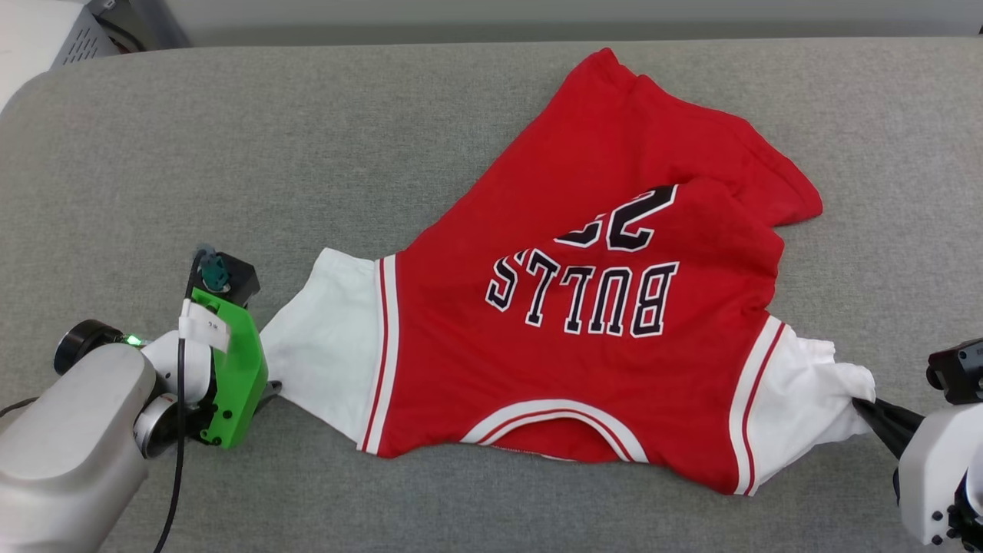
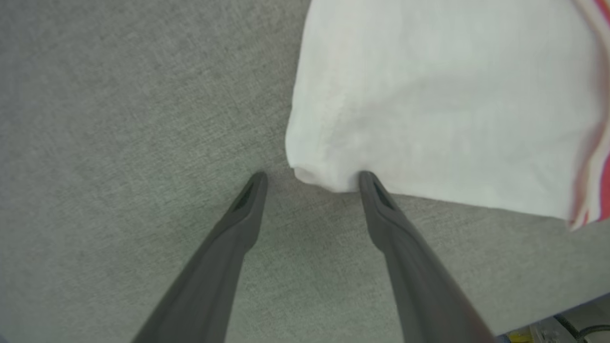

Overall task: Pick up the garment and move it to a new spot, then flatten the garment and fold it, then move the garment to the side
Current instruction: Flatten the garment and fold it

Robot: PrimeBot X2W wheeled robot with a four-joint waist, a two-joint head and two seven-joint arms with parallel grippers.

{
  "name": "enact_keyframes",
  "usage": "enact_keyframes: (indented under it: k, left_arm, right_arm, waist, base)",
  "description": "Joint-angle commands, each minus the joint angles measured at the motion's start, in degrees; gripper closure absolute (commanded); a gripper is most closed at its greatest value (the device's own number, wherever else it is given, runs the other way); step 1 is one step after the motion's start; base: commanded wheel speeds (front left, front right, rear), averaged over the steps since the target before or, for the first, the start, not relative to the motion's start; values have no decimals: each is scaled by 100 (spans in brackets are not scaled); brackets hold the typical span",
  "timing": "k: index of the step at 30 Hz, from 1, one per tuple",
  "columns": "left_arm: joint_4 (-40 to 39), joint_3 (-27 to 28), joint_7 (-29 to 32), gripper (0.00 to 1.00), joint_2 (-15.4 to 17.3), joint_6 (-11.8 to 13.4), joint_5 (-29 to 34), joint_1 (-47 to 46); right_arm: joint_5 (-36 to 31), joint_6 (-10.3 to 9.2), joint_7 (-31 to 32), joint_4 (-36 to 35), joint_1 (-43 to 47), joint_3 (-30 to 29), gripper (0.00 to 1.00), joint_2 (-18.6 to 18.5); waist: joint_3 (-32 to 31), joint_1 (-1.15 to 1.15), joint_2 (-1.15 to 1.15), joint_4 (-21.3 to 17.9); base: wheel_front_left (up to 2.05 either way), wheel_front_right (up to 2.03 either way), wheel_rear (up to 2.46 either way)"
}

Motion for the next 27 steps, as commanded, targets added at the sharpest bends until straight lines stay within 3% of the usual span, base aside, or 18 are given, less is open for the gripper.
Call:
enact_keyframes:
  k: [1,7,8,9,10,14,18,27]
  left_arm:
    - [157,-89,-57,0,-38,-15,-76,-103]
    - [572,-218,-333,0,-266,-15,-324,-102]
    - [583,-266,-347,9,-289,-15,-359,-107]
    - [586,-332,-384,65,-307,-15,-384,-122]
    - [592,-376,-414,100,-320,-15,-422,-132]
    - [627,-537,-649,100,-330,-15,-531,-208]
    - [441,-573,-1258,100,-221,-15,-554,-208]
    - [-598,-124,-2573,100,241,-15,-836,34]
  right_arm:
    - [25,-8,-63,22,-130,33,100,-2]
    - [78,-8,-140,111,-185,98,100,-32]
    - [86,-8,-149,123,-190,107,100,-35]
    - [97,-8,-159,135,-199,118,100,-38]
    - [107,-8,-167,143,-209,127,100,-39]
    - [130,-8,-227,169,-258,172,100,-58]
    - [193,-8,-371,176,-298,176,100,-33]
    - [494,-8,-753,-105,-231,-265,100,18]
  waist:
    - [79,0,0,-65]
    - [103,0,0,-48]
    - [102,0,0,-41]
    - [100,0,0,-29]
    - [98,0,0,-20]
    - [46,0,0,25]
    - [-99,0,0,4]
    - [-518,0,0,107]
  base:
    - [0,0,0]
    - [0,0,0]
    - [0,0,0]
    - [0,0,0]
    - [0,0,0]
    - [0,0,0]
    - [0,0,0]
    - [0,0,0]
